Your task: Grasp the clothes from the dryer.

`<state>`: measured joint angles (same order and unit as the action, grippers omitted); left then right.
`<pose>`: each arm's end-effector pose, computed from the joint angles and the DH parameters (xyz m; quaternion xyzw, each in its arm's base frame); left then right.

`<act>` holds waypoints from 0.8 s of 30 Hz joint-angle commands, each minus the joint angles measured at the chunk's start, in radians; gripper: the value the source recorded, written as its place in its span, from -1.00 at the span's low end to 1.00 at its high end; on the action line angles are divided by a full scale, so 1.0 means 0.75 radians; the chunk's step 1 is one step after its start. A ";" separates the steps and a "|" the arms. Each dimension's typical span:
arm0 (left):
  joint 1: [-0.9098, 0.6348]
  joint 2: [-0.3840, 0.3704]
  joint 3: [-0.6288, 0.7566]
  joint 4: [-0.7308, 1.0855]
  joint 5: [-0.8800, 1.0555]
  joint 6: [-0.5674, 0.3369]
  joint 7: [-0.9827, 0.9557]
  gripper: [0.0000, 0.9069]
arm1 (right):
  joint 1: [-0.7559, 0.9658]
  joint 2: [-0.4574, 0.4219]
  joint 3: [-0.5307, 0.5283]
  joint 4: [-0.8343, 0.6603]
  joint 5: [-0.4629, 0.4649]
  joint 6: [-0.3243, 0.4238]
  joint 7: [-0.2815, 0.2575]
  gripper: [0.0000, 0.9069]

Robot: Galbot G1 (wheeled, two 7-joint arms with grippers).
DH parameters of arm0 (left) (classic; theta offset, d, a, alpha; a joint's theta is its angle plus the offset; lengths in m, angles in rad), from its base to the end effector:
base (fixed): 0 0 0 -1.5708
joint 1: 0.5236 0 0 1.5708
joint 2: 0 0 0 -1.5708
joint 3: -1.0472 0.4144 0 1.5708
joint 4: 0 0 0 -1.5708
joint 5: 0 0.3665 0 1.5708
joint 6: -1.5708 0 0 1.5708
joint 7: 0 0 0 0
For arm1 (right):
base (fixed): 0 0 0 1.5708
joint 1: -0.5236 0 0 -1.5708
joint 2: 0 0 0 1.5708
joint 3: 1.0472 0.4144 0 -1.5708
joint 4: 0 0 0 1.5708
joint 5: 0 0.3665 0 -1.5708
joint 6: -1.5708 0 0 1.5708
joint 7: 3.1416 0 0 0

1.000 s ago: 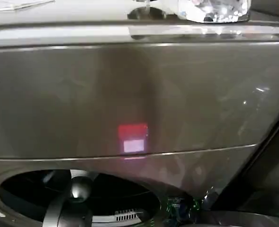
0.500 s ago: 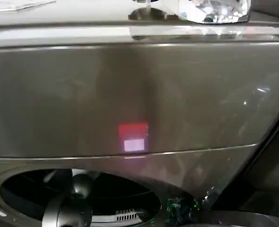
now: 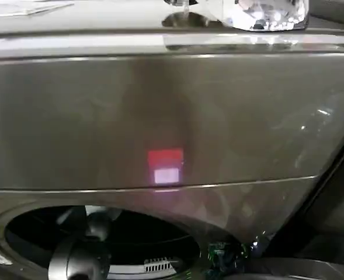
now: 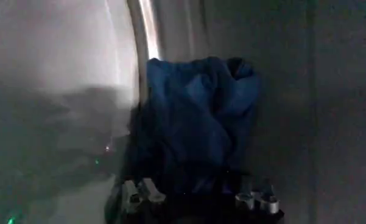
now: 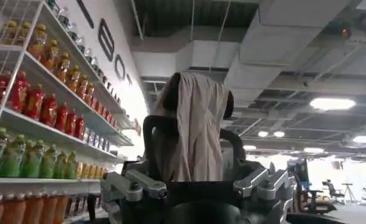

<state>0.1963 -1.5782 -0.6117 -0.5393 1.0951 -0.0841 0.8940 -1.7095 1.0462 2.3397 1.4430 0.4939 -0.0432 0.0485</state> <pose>0.6717 0.0112 -0.3397 -0.4201 -0.7658 -0.4139 0.2565 -0.2064 -0.5362 -0.1212 0.7016 0.6807 -0.1733 0.1196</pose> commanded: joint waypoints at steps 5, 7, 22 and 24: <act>0.061 -0.005 0.008 -0.240 -0.394 0.016 -0.425 -1.00 | 0.008 0.005 -0.014 0.040 0.002 -0.033 -0.009 1.00; 0.078 -0.008 0.021 -0.334 -0.586 0.072 -0.580 -1.00 | 0.006 0.009 -0.006 0.071 -0.009 -0.099 -0.011 1.00; 0.357 -0.068 0.075 -0.894 -1.241 0.405 -1.167 -1.00 | 0.014 0.019 -0.036 0.100 -0.018 -0.047 -0.019 1.00; 0.383 -0.077 0.074 -0.945 -1.319 0.438 -1.207 -1.00 | 0.017 0.019 -0.040 0.104 -0.019 -0.048 -0.020 1.00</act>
<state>0.3958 -1.6093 -0.5622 -1.0565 0.3942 0.1560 0.2537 -1.6996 1.0599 2.3158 1.5106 0.4855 -0.0845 0.0349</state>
